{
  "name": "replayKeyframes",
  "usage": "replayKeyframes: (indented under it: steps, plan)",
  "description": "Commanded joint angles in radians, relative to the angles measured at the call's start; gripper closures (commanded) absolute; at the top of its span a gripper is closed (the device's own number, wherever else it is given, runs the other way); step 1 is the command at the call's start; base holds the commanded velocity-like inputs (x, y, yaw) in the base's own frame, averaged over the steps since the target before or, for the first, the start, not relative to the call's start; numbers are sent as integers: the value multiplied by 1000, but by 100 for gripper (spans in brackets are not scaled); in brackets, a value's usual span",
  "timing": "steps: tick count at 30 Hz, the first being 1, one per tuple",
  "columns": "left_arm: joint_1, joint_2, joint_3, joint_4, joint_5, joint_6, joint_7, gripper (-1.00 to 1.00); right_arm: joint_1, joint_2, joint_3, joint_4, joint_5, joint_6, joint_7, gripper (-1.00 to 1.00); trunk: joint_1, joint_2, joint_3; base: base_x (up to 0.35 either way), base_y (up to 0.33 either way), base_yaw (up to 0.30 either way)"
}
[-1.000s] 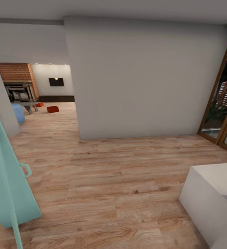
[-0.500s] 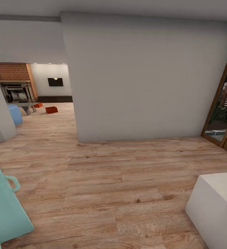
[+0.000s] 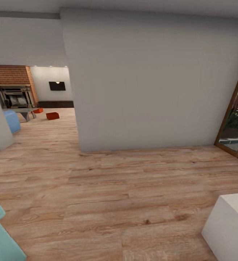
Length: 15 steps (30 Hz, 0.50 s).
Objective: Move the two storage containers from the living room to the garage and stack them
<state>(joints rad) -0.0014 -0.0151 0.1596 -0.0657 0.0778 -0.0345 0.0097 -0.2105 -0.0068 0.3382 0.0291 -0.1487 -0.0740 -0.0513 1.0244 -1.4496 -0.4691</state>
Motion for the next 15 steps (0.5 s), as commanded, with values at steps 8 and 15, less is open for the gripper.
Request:
replayKeyframes:
  steps: [8, 15]
  plan:
    - [0, -1, 1, 0, 8, -4, 1, -100, -1, -3, 10, 3, -1, -10, -1, -100, 1, 0, -1, 323, 0, 15]
    - [0, 0, 1, 0, 8, -4, 1, -100, -1, -7, 11, 3, 2, -10, -1, -100, 1, 0, -1, 323, 0, 204]
